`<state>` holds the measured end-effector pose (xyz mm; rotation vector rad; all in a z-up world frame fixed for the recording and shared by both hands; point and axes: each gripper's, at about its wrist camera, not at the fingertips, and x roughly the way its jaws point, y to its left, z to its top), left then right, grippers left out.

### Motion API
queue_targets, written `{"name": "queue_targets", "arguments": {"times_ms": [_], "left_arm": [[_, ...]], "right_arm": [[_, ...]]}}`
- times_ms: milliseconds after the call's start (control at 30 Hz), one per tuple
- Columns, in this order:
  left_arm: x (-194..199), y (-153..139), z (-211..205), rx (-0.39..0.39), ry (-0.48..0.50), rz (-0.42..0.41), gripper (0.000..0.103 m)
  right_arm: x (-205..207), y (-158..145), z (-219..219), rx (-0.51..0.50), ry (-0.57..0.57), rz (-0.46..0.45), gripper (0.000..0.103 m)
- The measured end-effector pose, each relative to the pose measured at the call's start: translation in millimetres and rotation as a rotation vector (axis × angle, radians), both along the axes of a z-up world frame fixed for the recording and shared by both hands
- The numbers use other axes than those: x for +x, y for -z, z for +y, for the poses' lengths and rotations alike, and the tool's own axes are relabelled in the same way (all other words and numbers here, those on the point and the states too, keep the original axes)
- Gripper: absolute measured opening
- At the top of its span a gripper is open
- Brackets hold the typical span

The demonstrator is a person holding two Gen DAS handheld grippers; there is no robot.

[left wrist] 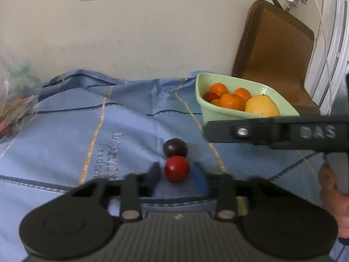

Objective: Organize fruits
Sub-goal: 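Grasp the red tomato with the left tool while the right tool grasps the dark purple tomato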

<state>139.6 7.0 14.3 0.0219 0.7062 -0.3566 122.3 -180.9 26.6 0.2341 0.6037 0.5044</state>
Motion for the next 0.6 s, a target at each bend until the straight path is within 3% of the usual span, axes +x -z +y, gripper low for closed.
{"name": "queue_targets", "arguments": {"times_ms": [133,200,333,367,600], "left_arm": [[-19.3,-3.9,9.0,-0.013,0.005,-0.004,0.027],[-30.8,-3.5,12.3,-0.012,0.011,-0.005,0.027],[-50.2,-3.3,19.1,-0.030,0.011,-0.010,0.027],[-52.0,-4.1,20.2,-0.036,0.009,-0.008,0.027],[-64.6,-6.2,12.0,-0.085,0.069,0.009,0.027]], "right_arm": [[13.4,8.8,16.3,0.026,-0.021,0.050,0.040],[18.6,14.9,24.6,0.018,-0.022,0.060,0.046],[23.3,26.5,37.3,-0.048,-0.030,0.083,0.040],[21.5,25.0,37.4,-0.059,-0.021,0.070,0.030],[-26.7,9.1,13.4,-0.152,-0.020,-0.039,0.030]]}}
